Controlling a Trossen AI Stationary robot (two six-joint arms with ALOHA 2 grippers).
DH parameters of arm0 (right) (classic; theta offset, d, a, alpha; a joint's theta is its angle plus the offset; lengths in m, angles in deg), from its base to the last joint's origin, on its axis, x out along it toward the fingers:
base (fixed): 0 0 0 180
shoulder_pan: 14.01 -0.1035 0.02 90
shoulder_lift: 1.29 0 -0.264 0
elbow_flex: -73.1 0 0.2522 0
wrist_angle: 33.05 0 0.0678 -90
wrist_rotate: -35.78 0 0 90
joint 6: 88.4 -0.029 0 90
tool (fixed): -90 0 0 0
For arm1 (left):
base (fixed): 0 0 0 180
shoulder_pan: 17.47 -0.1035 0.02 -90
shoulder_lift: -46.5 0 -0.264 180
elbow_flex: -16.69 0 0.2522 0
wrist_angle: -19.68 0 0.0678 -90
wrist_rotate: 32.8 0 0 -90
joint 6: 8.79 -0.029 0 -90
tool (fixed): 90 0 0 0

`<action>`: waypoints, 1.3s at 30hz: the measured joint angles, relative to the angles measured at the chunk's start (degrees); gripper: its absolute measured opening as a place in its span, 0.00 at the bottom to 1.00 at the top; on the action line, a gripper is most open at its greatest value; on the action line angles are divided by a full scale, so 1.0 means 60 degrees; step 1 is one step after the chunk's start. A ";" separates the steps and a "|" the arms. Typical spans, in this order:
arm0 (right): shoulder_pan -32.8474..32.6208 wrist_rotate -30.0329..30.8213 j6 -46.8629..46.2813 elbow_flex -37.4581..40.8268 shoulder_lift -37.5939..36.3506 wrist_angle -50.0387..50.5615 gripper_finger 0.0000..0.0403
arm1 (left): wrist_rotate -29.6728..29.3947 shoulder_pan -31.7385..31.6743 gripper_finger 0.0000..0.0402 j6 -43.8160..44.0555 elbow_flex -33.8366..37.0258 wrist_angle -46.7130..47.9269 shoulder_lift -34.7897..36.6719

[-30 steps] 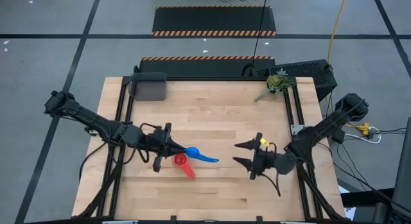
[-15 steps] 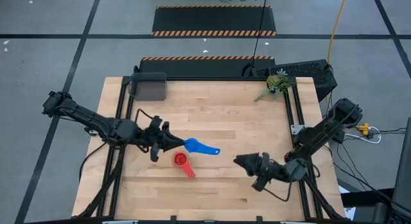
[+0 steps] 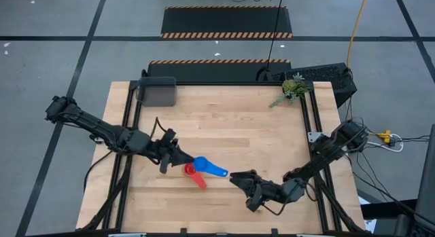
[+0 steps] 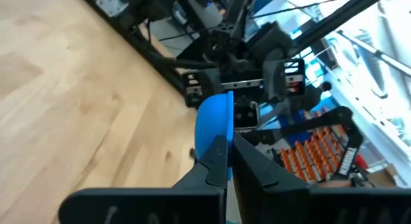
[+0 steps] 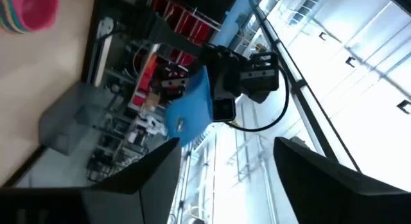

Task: Nest measuring cups in basket
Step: Stack the blue measuring cup on top of the red measuring cup

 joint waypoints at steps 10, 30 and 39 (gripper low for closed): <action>0.0411 0.0003 0.0148 -0.0429 0.0485 0.0795 0.44 | -0.0010 0.0209 0.02 -0.0180 0.0000 0.0142 -0.0004; -0.0004 0.0028 -0.0070 -0.0431 0.0483 0.1013 0.42 | 0.0221 0.0206 0.01 -0.0209 0.0000 0.0072 0.0029; 0.0159 0.0032 0.0026 -0.0431 0.0482 0.1495 0.42 | 0.0138 0.0099 0.01 -0.0174 0.0000 -0.0101 0.0029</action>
